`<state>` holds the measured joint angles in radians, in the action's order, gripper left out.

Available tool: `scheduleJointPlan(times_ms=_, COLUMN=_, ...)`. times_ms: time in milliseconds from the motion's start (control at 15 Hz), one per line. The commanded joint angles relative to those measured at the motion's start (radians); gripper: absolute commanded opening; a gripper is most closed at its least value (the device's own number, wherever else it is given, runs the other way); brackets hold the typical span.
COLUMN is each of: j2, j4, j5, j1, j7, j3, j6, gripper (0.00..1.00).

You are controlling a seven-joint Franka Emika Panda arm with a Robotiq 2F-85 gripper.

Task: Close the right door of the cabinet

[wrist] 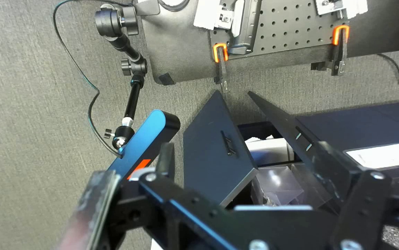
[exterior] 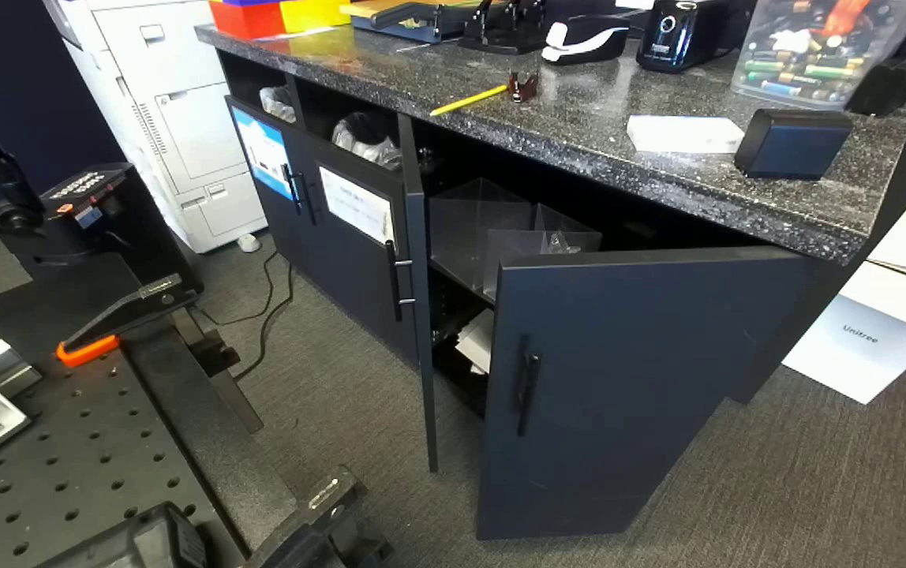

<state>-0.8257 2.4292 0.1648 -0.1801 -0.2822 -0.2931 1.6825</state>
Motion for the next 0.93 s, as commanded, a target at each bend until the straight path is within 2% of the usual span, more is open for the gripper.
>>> scheduleJointPlan(times_ms=0, j2=0.000, j4=-0.003, j5=0.002, j1=0.005, j7=0.003, j3=-0.003, j6=-0.003, gripper=1.00)
scheduleJointPlan(times_ms=333, j2=0.000, j4=-0.003, j5=0.002, j1=0.005, j7=0.003, j3=-0.003, j6=-0.003, gripper=1.00)
scheduleJointPlan(times_ms=533, j2=0.118, j4=0.021, j5=-0.002, j1=0.024, j7=0.031, j3=-0.004, j6=0.108, gripper=1.00)
scheduleJointPlan(times_ms=867, j2=0.411, j4=0.063, j5=-0.060, j1=0.080, j7=0.027, j3=0.013, j6=0.332, gripper=1.00)
